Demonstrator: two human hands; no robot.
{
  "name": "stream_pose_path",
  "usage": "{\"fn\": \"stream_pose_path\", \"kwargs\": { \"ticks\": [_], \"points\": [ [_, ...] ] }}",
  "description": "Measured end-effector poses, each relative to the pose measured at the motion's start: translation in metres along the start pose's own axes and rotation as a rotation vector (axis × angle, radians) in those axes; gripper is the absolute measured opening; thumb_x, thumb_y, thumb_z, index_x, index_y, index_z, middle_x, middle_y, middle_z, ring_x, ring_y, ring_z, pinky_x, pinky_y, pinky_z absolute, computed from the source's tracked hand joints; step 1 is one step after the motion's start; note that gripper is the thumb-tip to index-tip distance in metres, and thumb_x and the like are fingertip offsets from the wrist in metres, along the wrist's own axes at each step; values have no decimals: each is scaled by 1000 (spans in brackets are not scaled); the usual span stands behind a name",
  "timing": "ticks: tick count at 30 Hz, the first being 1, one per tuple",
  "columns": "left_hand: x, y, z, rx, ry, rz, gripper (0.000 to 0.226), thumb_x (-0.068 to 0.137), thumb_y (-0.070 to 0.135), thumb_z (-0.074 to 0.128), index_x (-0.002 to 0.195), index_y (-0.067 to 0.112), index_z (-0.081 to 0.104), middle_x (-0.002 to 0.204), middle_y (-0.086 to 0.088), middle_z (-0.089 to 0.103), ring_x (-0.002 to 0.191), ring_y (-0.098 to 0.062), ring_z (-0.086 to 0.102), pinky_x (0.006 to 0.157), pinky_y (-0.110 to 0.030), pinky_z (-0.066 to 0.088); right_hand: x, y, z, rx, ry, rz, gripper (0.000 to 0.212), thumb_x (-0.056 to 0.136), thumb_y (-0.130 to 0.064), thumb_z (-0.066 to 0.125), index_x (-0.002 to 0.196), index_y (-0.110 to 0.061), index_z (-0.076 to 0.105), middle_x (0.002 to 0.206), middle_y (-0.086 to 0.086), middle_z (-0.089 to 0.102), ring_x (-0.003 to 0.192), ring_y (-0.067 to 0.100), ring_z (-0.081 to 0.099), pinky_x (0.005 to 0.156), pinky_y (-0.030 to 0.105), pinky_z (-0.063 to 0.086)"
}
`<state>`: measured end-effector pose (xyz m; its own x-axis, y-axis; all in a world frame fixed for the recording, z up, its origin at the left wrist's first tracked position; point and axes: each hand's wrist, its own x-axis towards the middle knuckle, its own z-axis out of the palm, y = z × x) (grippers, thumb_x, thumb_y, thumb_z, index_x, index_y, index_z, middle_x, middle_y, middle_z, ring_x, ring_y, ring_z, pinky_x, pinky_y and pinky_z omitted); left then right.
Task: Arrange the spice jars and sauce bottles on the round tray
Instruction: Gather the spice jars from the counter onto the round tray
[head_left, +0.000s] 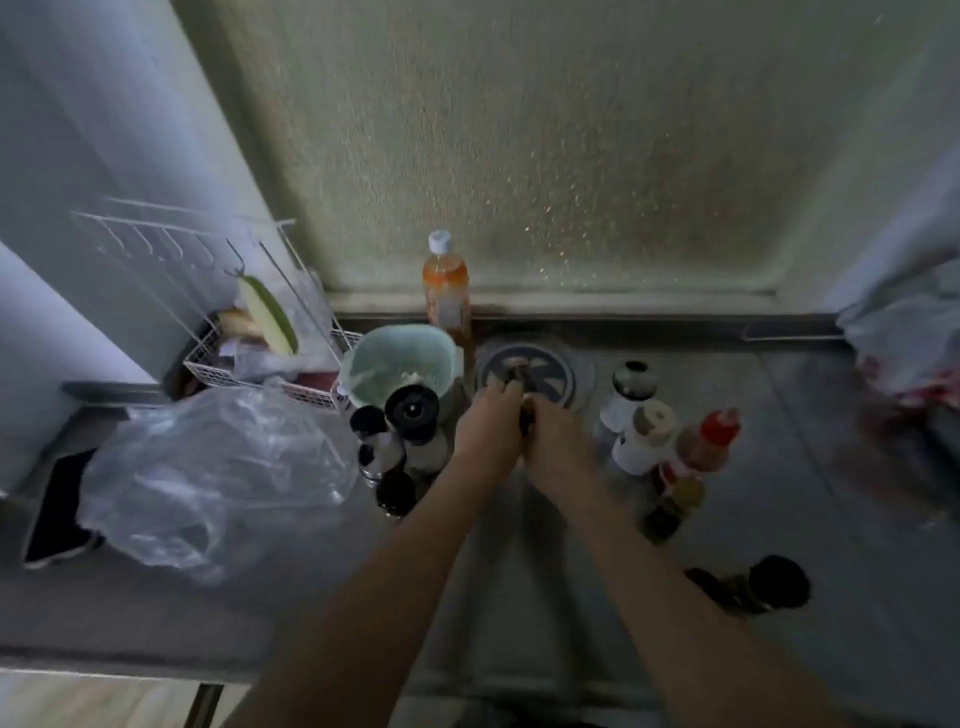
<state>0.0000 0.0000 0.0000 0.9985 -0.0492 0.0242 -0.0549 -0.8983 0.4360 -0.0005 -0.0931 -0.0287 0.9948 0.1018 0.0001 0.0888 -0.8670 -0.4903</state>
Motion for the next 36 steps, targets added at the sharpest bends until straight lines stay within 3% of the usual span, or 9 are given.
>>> {"fn": "stream_pose_path", "kwargs": {
  "ticks": [4, 9, 13, 19, 24, 27, 33, 36],
  "points": [
    [7, -30, 56, 47, 137, 56, 18, 88, 15, 53, 105, 9, 54, 105, -12, 59, 96, -31, 54, 76, -37, 42, -2, 22, 38, 80, 212, 40, 36, 93, -19, 42, 128, -16, 46, 132, 8, 53, 120, 28, 50, 97, 47, 44],
    [23, -45, 92, -57, 399, 94, 13, 90, 16, 46, 83, 8, 53, 84, -15, 61, 77, -32, 52, 69, -37, 35, 11, 44, 64, 48, 380, -66, 37, 93, -32, 30, 120, -17, 50, 113, 9, 63, 103, 27, 56, 86, 44, 47],
    [23, -47, 98, -109, 525, 129, 11, 89, 17, 45, 79, 17, 40, 71, -3, 51, 69, -28, 51, 67, -32, 24, 9, 47, 72, 58, 434, -85, 29, 96, -32, 36, 118, -18, 50, 113, 9, 63, 109, 29, 53, 86, 44, 43],
    [-17, -47, 99, -103, 562, 214, 6, 93, 19, 45, 91, 14, 44, 74, -8, 65, 69, -30, 57, 73, -37, 35, -28, 43, 67, 112, 490, -47, 23, 97, -38, 38, 101, -18, 48, 100, 8, 65, 106, 31, 51, 83, 44, 38],
    [-65, -50, 102, -96, 567, 326, 12, 92, 22, 47, 94, 11, 47, 64, -10, 63, 54, -30, 56, 51, -35, 43, -79, 33, 68, 166, 564, 38, 31, 93, -50, 41, 99, -20, 48, 98, 4, 65, 104, 27, 52, 94, 48, 36],
    [-76, -54, 100, -113, 553, 377, 17, 91, 26, 46, 100, 13, 51, 63, -9, 63, 52, -30, 57, 45, -30, 38, -91, 31, 70, 181, 550, 91, 34, 89, -55, 42, 101, -24, 50, 100, -1, 63, 106, 23, 52, 97, 46, 32],
    [-79, -55, 90, -96, 408, 385, 33, 87, 26, 46, 119, 26, 54, 76, -6, 67, 68, -26, 61, 52, -27, 32, -93, 33, 66, 219, 479, 127, 37, 82, -59, 50, 105, -30, 55, 111, -2, 61, 112, 21, 51, 97, 44, 31],
    [-74, -58, 92, -47, 409, 391, 47, 81, 33, 37, 126, 33, 49, 94, -5, 69, 88, -26, 60, 69, -31, 34, -91, 34, 64, 255, 474, 133, 36, 78, -60, 54, 103, -34, 55, 111, -2, 60, 110, 20, 52, 100, 46, 35]
  ]
}}
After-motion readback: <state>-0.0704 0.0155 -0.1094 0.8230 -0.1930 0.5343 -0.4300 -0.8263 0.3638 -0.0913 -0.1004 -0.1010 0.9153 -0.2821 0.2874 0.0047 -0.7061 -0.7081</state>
